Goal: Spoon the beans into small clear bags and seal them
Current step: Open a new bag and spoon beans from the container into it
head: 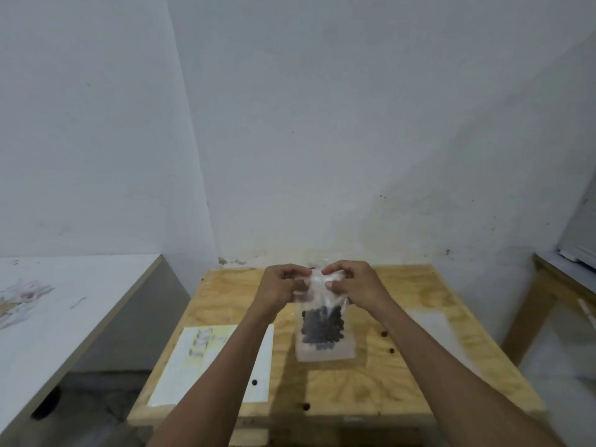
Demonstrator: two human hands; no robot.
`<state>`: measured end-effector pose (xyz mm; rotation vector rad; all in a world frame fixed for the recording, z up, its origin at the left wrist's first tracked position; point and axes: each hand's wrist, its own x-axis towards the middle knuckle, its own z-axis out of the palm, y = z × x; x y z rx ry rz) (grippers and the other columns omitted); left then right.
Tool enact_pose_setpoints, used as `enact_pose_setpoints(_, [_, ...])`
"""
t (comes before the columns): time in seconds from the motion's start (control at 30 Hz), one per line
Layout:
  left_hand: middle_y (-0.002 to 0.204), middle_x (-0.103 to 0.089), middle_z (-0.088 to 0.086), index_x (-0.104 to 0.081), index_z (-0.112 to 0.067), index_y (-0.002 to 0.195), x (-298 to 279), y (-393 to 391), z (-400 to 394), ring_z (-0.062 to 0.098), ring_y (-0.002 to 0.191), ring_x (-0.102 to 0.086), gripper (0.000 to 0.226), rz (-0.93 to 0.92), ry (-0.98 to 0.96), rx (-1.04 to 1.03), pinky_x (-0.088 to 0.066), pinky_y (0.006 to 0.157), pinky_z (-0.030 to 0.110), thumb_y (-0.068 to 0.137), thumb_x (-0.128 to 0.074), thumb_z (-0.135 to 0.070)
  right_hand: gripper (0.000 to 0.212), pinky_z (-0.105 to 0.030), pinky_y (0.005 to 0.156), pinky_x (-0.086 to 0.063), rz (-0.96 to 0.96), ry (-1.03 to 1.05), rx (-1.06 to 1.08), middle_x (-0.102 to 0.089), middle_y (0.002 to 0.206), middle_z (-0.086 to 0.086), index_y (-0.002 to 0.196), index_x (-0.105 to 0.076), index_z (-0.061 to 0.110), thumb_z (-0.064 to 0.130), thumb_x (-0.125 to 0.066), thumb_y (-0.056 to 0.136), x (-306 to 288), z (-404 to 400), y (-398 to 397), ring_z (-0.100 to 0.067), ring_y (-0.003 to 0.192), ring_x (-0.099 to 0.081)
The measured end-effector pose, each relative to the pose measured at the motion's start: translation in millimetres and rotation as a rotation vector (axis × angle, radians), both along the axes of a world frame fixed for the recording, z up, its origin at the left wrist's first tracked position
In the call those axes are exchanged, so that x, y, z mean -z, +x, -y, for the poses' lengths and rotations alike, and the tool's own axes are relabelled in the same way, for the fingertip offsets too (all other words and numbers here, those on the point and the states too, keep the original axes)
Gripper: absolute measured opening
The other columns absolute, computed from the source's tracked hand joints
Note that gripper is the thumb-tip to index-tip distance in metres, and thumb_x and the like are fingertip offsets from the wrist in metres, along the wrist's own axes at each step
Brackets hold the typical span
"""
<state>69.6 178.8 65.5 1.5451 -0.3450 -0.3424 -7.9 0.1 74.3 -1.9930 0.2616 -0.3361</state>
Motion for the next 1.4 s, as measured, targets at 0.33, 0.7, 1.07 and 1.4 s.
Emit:
enact_pose_setpoints(0.33, [0.091, -0.071, 0.001, -0.08, -0.008, 0.098, 86.4, -9.7, -6.3, 0.012, 0.082, -0.063, 0.02, 0.265, 0.558, 0.029, -0.044, 0.065, 0.006, 0.08, -0.08, 0.001, 0.026, -0.035, 0.082, -0.06, -0.234, -0.188, 0.072, -0.074, 0.103, 0.006, 0.101, -0.081, 0.031, 0.013, -0.081, 0.082, 83.3, -16.8, -21.1, -0.012, 0.089, -0.07])
enact_pose_setpoints(0.7, [0.12, -0.066, 0.007, -0.079, -0.019, 0.106, 77.7, -21.8, 18.3, 0.025, 0.115, -0.059, 0.023, 0.641, 0.803, -0.002, -0.048, 0.097, 0.033, 0.084, -0.076, -0.02, 0.027, -0.033, 0.084, -0.053, -0.202, -0.41, 0.152, -0.062, 0.125, 0.008, 0.112, -0.076, 0.039, 0.031, -0.079, 0.086, 77.3, -8.6, -21.8, -0.015, 0.111, -0.062])
enact_pose_setpoints(1.07, [0.101, -0.076, 0.011, -0.075, -0.015, 0.111, 61.0, -81.7, 151.5, 0.022, 0.087, -0.07, 0.021, 0.566, 0.665, 0.103, -0.05, 0.073, 0.027, 0.093, -0.071, -0.025, 0.019, -0.032, 0.082, -0.055, -0.317, -0.24, 0.582, -0.072, 0.115, -0.003, 0.103, -0.074, 0.022, 0.027, -0.079, 0.086, 56.0, 126.4, -87.2, -0.025, 0.101, -0.068])
enact_pose_setpoints(1.4, [0.108, -0.071, 0.01, -0.065, -0.012, 0.122, 66.4, -80.8, 209.6, 0.025, 0.091, -0.067, 0.03, 0.429, 0.796, 0.139, -0.046, 0.068, 0.029, 0.094, -0.07, -0.024, 0.031, -0.036, 0.087, -0.058, -0.4, -0.204, 0.589, -0.066, 0.127, -0.004, 0.119, -0.07, 0.024, 0.025, -0.077, 0.088, 82.2, 156.0, -94.6, -0.025, 0.107, -0.066])
